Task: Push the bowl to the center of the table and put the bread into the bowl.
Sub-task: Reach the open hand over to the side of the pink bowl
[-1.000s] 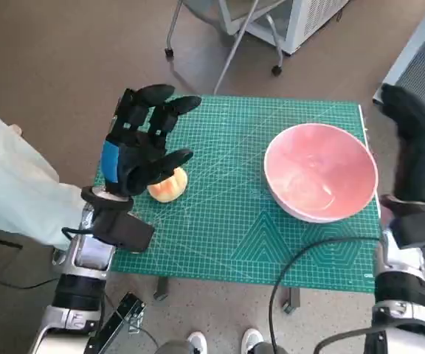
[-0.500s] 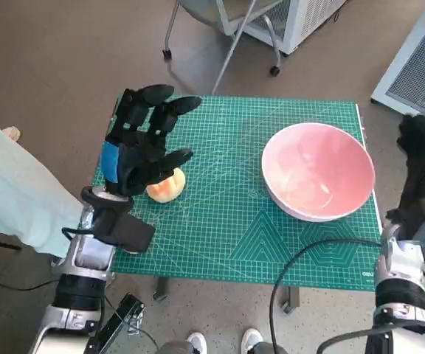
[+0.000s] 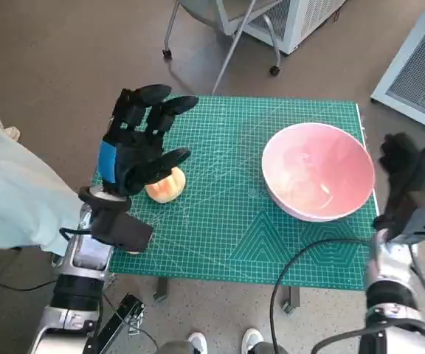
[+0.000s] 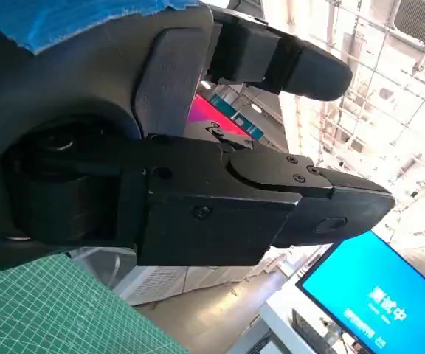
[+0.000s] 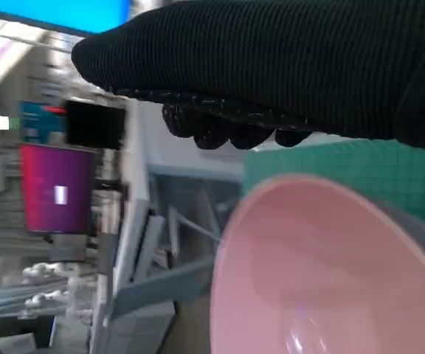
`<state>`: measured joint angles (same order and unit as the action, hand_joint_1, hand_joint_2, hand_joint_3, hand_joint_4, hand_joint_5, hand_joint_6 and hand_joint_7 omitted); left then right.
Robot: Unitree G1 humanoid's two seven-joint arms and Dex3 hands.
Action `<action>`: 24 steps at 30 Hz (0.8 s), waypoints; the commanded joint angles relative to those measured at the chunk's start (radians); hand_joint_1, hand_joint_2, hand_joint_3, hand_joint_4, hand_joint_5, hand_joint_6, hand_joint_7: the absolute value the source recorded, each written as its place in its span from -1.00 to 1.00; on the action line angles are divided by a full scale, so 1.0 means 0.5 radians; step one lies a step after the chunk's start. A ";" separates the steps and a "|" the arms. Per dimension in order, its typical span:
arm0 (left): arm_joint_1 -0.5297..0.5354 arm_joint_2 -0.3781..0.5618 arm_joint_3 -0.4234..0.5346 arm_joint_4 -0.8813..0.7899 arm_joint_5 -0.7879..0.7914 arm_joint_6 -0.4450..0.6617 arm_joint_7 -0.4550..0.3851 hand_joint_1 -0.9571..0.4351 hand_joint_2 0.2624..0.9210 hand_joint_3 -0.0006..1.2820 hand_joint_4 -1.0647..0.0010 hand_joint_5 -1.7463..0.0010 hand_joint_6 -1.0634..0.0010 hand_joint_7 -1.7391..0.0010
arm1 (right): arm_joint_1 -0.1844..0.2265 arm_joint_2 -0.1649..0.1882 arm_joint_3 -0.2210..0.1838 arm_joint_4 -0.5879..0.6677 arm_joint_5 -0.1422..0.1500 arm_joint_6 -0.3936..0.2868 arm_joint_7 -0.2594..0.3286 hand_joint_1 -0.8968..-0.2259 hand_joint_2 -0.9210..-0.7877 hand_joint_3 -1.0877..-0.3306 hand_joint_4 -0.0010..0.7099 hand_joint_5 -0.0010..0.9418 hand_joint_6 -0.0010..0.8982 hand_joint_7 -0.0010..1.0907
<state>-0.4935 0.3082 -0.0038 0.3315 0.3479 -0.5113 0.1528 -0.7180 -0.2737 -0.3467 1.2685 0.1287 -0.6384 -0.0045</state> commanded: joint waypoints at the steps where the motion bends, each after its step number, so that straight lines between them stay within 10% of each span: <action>1: 0.047 0.026 0.025 -0.048 -0.023 -0.010 0.001 0.32 0.98 -0.99 0.58 -0.05 0.52 -0.08 | -0.022 0.059 -0.041 0.055 0.054 0.111 0.039 0.11 -1.00 -0.30 -0.44 -1.00 -1.00 0.34; 24: 0.246 0.093 0.100 -0.328 0.010 0.149 -0.003 0.27 0.99 -0.99 0.55 -0.01 0.49 -0.04 | -0.240 0.311 -0.115 0.092 0.096 0.287 0.018 0.09 -1.00 -0.33 -0.42 -0.96 -0.94 0.42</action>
<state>-0.3936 0.3491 0.0361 0.2036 0.3505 -0.4530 0.1507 -0.8261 -0.1429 -0.3939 1.2978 0.1619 -0.5221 0.0105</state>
